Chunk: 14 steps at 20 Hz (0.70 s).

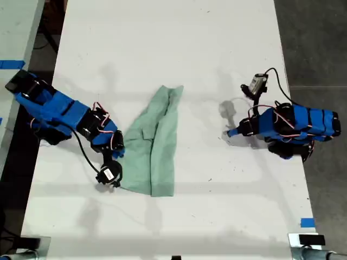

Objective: Fold t shirt

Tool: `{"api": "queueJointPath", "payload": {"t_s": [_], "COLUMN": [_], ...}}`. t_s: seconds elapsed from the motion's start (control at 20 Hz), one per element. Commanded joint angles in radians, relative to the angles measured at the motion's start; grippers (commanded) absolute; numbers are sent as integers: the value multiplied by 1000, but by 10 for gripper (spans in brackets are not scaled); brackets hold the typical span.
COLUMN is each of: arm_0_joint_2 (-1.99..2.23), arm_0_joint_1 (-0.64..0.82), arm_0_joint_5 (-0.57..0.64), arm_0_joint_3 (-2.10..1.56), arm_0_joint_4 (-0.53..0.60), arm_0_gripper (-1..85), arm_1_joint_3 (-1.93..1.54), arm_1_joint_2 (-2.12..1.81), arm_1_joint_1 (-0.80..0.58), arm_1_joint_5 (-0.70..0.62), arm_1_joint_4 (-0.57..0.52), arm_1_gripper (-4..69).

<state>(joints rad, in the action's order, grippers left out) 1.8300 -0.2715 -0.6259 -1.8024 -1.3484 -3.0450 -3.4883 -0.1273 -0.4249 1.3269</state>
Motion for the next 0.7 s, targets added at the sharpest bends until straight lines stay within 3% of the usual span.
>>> {"api": "queueJointPath", "payload": {"t_s": [0.0,0.35,0.4,0.45,0.65], "arm_0_joint_2": [-52,-528,-583,-618,-635], "arm_0_joint_1": [89,149,143,135,110], "arm_0_joint_5": [141,394,425,443,449], "arm_0_joint_3": [192,741,779,795,795], "arm_0_joint_4": [-5,23,54,81,83], "arm_0_gripper": [-2,2,106,156,180], "arm_1_joint_3": [-64,-64,-64,-64,-64], "arm_1_joint_2": [-12,-12,-12,-12,-12], "arm_1_joint_1": [-5,-2,-2,0,0], "arm_1_joint_5": [-12,-15,-15,-15,-15], "arm_1_joint_4": [5,5,5,5,5], "arm_1_gripper": [8,8,8,8,8]}}
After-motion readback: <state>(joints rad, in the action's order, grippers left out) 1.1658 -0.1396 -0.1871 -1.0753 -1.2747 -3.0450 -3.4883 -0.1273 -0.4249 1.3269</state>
